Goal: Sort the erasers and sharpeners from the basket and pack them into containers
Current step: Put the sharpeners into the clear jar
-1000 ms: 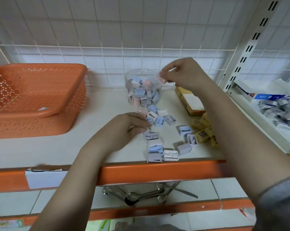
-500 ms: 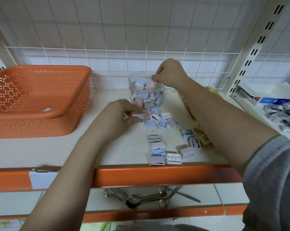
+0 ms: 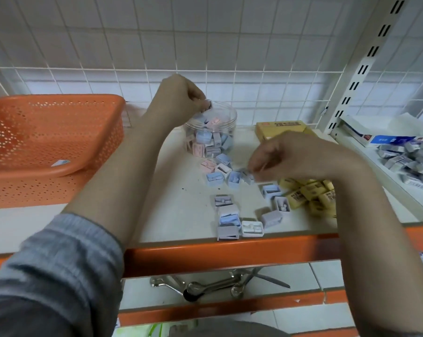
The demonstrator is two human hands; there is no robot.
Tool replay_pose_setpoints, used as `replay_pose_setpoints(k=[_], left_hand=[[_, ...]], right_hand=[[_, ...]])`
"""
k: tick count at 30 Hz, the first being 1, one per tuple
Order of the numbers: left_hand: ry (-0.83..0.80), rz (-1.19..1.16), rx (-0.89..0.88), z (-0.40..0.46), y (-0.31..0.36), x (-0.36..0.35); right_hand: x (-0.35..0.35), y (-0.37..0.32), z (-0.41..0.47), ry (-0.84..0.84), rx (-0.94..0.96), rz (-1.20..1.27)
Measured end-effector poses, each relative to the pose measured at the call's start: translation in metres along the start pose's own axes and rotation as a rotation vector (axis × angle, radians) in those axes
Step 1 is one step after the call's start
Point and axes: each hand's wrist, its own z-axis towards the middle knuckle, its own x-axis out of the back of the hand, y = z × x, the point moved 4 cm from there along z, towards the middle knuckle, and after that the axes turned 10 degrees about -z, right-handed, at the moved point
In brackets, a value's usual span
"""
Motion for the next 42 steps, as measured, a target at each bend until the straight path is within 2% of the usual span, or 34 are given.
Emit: replay_pose_setpoints(k=[3,7,13,17,22,25,28,32,35,38,42], left_hand=[[-0.033,0.042,0.055,0.014,-0.010,-0.013],[-0.052,0.094,0.061,0.018,-0.014,-0.022],[-0.034,0.021,-0.002,-0.014,0.008,-0.017],[-0.182,-0.027,-0.025,-0.061,0.021,-0.015],[-0.422,-0.040,0.012,-0.117,0.011,-0.027],[-0.549,-0.013,0.108,-0.133,-0.002,-0.038],[-0.593,-0.042,0.172,-0.137,-0.008,-0.041],[-0.633,-0.053,0.210,-0.142,-0.009,-0.041],[-0.597,-0.040,0.199,-0.143,-0.005,-0.045],[-0.517,-0.011,0.117,-0.142,0.000,-0.045],[-0.351,0.008,0.071,-0.135,-0.008,-0.033]], right_hand=[[-0.021,0.008,-0.018,-0.107,-0.033,0.052],[-0.033,0.014,-0.024,-0.122,-0.051,0.037],[-0.044,0.018,-0.030,-0.188,-0.080,0.051],[-0.046,0.018,-0.030,-0.172,-0.061,0.083],[-0.028,0.021,-0.025,0.082,-0.091,0.138],[-0.019,0.022,-0.021,0.275,-0.119,0.179],[-0.018,0.020,-0.017,0.418,-0.138,0.287],[-0.021,0.022,-0.015,0.504,-0.156,0.380],[-0.024,0.025,-0.015,0.533,-0.171,0.393],[-0.025,0.025,-0.012,0.531,-0.180,0.397],[-0.016,0.018,-0.001,0.535,-0.163,0.343]])
